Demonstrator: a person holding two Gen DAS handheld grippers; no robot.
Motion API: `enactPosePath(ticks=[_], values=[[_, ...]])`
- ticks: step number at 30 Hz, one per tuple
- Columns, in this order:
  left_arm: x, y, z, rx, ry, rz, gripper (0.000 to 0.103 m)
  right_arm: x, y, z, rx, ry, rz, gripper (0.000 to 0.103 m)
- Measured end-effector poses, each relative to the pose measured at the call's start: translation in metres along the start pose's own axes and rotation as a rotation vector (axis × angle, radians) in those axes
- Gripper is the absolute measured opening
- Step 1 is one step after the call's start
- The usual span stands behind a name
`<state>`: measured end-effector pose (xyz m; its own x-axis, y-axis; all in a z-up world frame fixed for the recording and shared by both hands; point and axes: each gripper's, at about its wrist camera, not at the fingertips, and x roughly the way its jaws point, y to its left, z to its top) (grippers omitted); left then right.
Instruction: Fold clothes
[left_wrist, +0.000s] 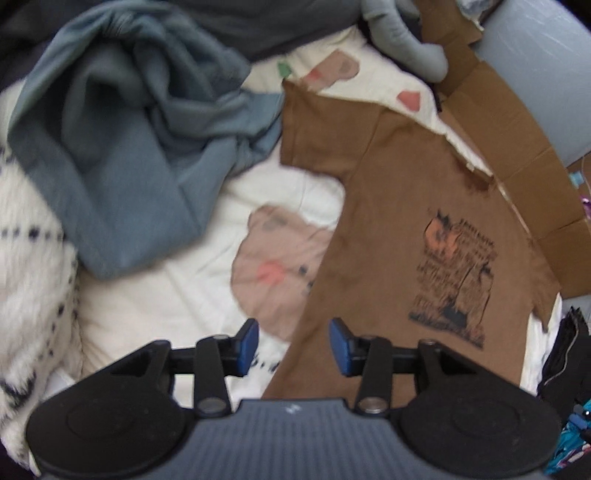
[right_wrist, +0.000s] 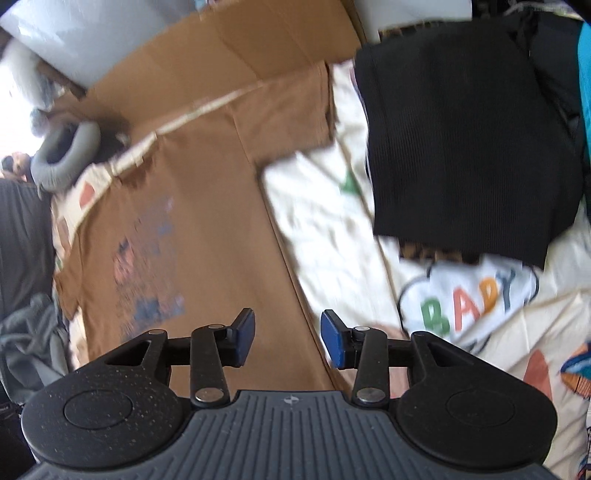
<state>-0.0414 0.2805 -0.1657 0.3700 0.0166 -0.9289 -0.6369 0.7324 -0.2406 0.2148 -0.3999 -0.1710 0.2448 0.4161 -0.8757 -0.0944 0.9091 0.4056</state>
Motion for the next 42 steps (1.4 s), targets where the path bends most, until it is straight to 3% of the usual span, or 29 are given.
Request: enactPosePath(ticks=[13, 16, 23, 28, 35, 42], values=[[-0.030, -0.056, 0.064, 0.080, -0.075, -0.031, 0.054, -0.056, 0.047, 0.093, -0.111, -0.131, -0.038, 0.047], [-0.035, -0.070, 0.078, 0.111, -0.092, -0.021, 0.059, -0.065, 0.058, 0.119, -0.149, -0.114, -0.080, 0.047], [-0.035, -0.104, 0.109, 0.184, -0.099, -0.023, 0.059, -0.079, 0.077, 0.175, -0.242, -0.101, -0.156, 0.047], [-0.032, -0.135, 0.125, 0.240, -0.097, -0.035, 0.061, -0.101, 0.080, 0.214, -0.292, -0.085, -0.152, 0.047], [-0.017, -0.184, 0.141, 0.315, -0.088, -0.075, 0.062, -0.107, 0.075, 0.227, -0.327, -0.081, -0.142, 0.048], [0.020, -0.229, 0.146, 0.364, -0.057, -0.112, 0.063, -0.059, 0.058, 0.202, -0.278, -0.049, -0.104, 0.048]])
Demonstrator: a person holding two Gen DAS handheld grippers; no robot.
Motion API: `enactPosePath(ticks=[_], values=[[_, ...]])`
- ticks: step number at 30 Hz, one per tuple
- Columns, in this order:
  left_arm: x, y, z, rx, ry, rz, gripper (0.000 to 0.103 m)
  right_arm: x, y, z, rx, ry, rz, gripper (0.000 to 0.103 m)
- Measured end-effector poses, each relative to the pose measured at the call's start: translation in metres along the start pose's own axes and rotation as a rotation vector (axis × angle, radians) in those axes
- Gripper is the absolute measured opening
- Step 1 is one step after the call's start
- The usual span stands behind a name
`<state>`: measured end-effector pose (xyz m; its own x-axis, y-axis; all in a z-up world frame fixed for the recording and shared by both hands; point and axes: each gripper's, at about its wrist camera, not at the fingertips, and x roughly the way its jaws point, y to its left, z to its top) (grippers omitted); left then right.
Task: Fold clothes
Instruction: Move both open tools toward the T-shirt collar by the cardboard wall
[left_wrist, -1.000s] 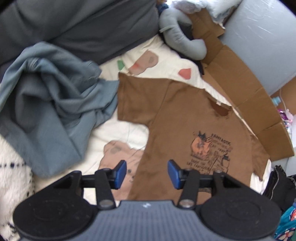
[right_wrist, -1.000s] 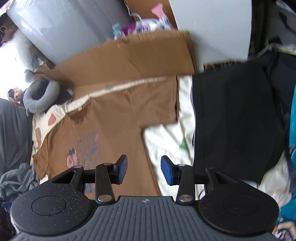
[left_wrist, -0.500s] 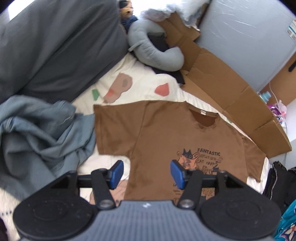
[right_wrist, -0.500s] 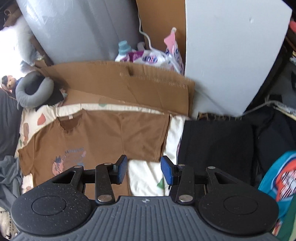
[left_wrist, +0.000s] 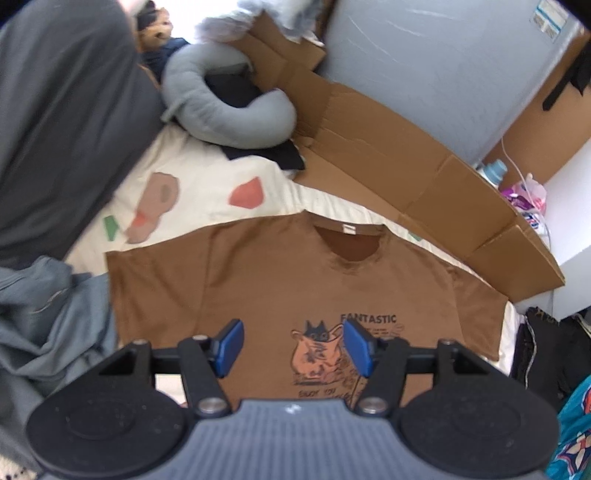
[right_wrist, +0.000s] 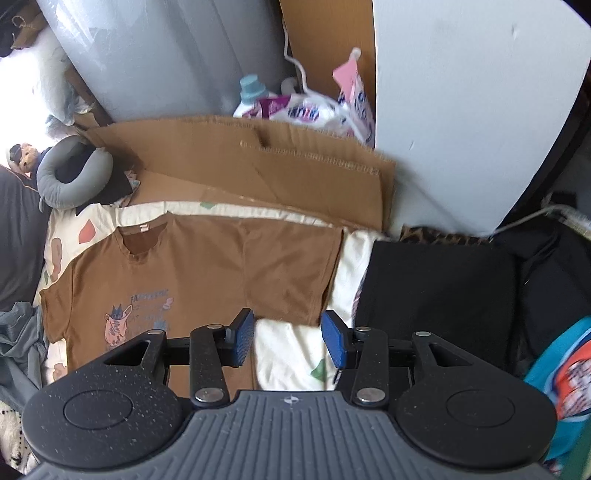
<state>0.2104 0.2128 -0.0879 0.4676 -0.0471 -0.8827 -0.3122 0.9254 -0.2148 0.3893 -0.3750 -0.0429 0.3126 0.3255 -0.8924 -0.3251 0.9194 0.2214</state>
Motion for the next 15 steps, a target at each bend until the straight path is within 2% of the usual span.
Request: enactPosePath(ticks=[8, 15], values=[[0.084, -0.048, 0.011, 0.094, -0.004, -0.051, 0.063, 0.079, -0.003, -0.032, 0.033, -0.013, 0.011, 0.048], [0.171, -0.095, 0.021, 0.145, -0.059, -0.107, 0.060, 0.156, -0.013, -0.052, 0.068, -0.095, 0.029, 0.048]])
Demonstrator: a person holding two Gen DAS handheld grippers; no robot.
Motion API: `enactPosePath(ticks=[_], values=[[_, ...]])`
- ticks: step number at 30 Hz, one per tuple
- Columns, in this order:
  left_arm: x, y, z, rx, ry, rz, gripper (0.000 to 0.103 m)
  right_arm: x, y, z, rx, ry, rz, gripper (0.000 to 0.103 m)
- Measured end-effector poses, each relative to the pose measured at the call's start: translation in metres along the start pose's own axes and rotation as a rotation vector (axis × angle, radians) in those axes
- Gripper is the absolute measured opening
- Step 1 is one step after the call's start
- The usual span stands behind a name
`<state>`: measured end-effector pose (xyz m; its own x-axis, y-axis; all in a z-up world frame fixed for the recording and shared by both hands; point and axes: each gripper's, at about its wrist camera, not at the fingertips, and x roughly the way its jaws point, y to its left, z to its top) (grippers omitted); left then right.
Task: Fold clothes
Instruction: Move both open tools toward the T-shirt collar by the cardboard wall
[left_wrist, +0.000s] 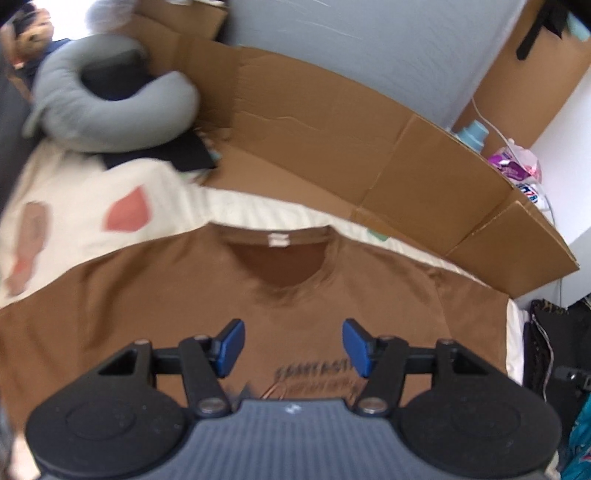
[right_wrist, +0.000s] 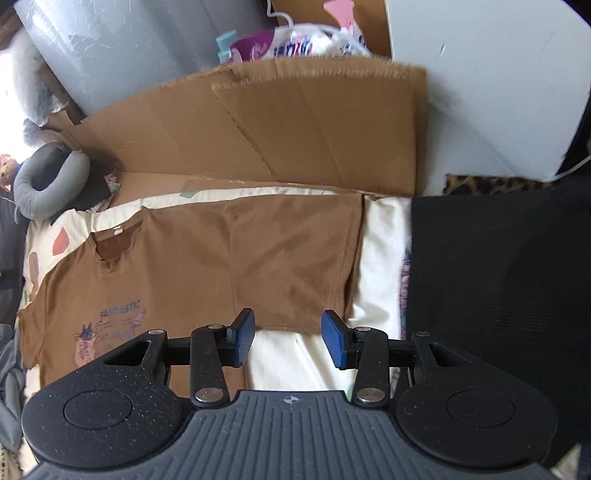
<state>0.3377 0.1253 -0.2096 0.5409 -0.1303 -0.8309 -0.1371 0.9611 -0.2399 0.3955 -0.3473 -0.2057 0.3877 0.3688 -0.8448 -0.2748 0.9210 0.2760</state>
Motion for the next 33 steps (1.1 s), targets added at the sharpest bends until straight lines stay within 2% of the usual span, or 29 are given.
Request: enactPosePath(ticks=[4, 6, 10, 16, 21, 23, 28, 33], values=[[0.041, -0.021, 0.006, 0.028, -0.027, -0.040, 0.055, 0.035, -0.006, -0.010, 0.002, -0.031, -0.033, 0.048], [0.059, -0.036, 0.008, 0.059, -0.032, -0.056, 0.049, 0.048, -0.011, -0.014, 0.007, -0.039, -0.034, 0.046], [0.096, -0.071, 0.013, 0.160, -0.009, -0.080, 0.024, 0.068, -0.016, -0.023, 0.011, -0.057, -0.050, 0.041], [0.145, -0.122, 0.016, 0.286, 0.015, -0.126, 0.024, 0.082, -0.018, -0.030, 0.016, -0.092, -0.051, 0.038], [0.180, -0.156, 0.018, 0.368, 0.025, -0.159, 0.021, 0.089, -0.013, -0.027, 0.003, -0.144, -0.087, 0.036], [0.192, -0.167, 0.018, 0.399, 0.027, -0.159, 0.016, 0.093, -0.010, -0.025, 0.000, -0.158, -0.090, 0.036], [0.219, -0.186, 0.013, 0.469, 0.056, -0.157, 0.016, 0.101, -0.003, -0.023, -0.019, -0.181, -0.053, 0.035], [0.239, -0.192, 0.009, 0.489, 0.084, -0.146, 0.016, 0.118, -0.003, -0.024, -0.032, -0.153, -0.050, 0.034]])
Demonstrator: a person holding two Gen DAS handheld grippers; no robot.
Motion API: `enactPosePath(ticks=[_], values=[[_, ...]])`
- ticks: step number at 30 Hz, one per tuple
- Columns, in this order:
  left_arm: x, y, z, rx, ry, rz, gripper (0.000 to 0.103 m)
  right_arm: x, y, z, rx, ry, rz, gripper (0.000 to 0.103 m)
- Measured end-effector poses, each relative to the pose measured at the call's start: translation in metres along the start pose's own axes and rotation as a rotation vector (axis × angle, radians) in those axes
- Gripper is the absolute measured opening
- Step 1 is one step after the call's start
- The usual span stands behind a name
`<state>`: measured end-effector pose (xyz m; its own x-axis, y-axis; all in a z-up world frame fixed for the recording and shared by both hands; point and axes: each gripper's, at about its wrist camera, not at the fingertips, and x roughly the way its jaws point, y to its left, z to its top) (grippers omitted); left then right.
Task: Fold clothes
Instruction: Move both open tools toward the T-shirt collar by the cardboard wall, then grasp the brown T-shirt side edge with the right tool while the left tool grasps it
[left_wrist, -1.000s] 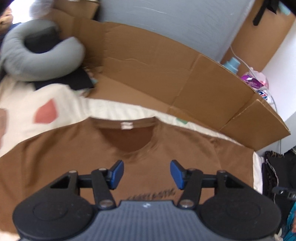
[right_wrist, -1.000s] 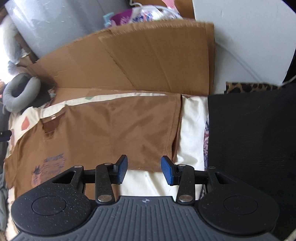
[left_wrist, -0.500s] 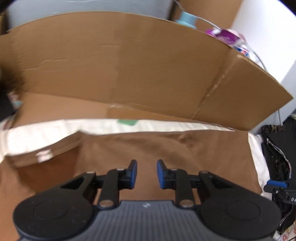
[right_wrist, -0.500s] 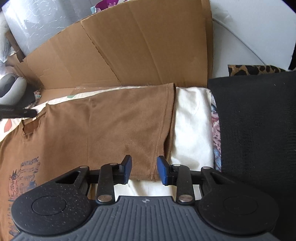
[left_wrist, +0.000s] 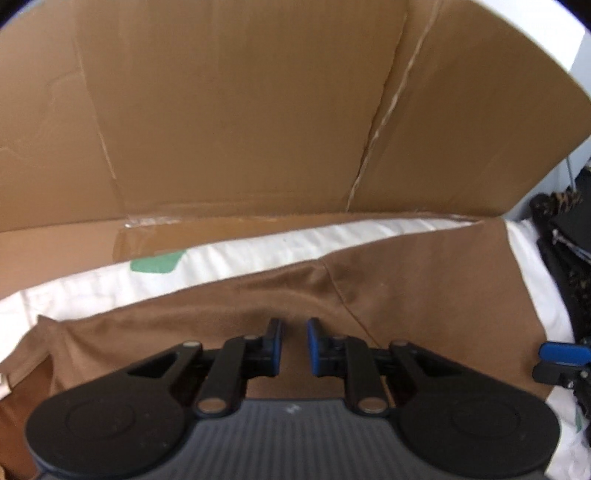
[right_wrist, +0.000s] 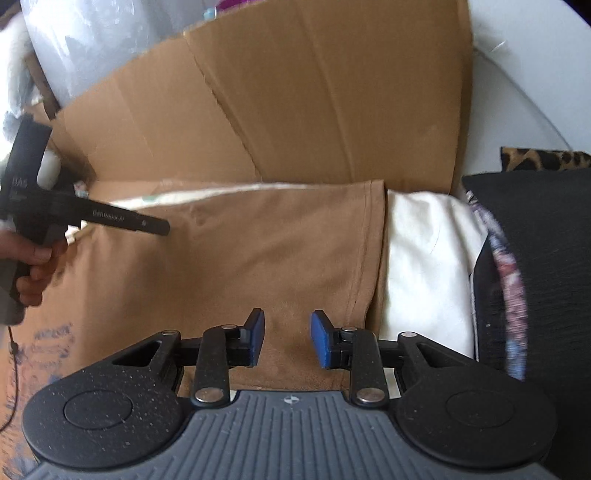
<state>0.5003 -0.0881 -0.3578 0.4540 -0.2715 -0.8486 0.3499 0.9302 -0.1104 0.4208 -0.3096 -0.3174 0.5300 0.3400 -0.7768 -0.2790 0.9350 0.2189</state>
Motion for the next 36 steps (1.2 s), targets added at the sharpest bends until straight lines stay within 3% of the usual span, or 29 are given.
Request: enactPosePath(ticks=[6, 12, 20, 24, 33, 36], values=[[0.009, -0.001, 0.006, 0.016, -0.005, 0.014, 0.016, 0.011, -0.008, -0.005, 0.002, 0.025, -0.026, 0.034], [0.019, -0.011, 0.021, 0.035, -0.009, -0.023, 0.015, 0.018, -0.015, -0.010, 0.010, 0.045, -0.071, 0.021], [0.031, -0.021, 0.034, 0.043, -0.023, -0.011, 0.014, 0.019, -0.015, -0.008, -0.003, 0.031, -0.135, 0.007], [0.026, -0.027, 0.038, 0.053, -0.037, -0.035, 0.014, 0.013, -0.013, -0.006, -0.005, 0.018, -0.184, 0.008], [0.011, -0.041, 0.027, 0.082, -0.047, -0.081, 0.016, 0.007, -0.015, -0.004, 0.021, -0.004, -0.179, 0.013], [0.004, -0.046, 0.020, 0.089, -0.043, -0.096, 0.016, 0.014, -0.012, -0.005, 0.024, 0.003, -0.183, 0.024]])
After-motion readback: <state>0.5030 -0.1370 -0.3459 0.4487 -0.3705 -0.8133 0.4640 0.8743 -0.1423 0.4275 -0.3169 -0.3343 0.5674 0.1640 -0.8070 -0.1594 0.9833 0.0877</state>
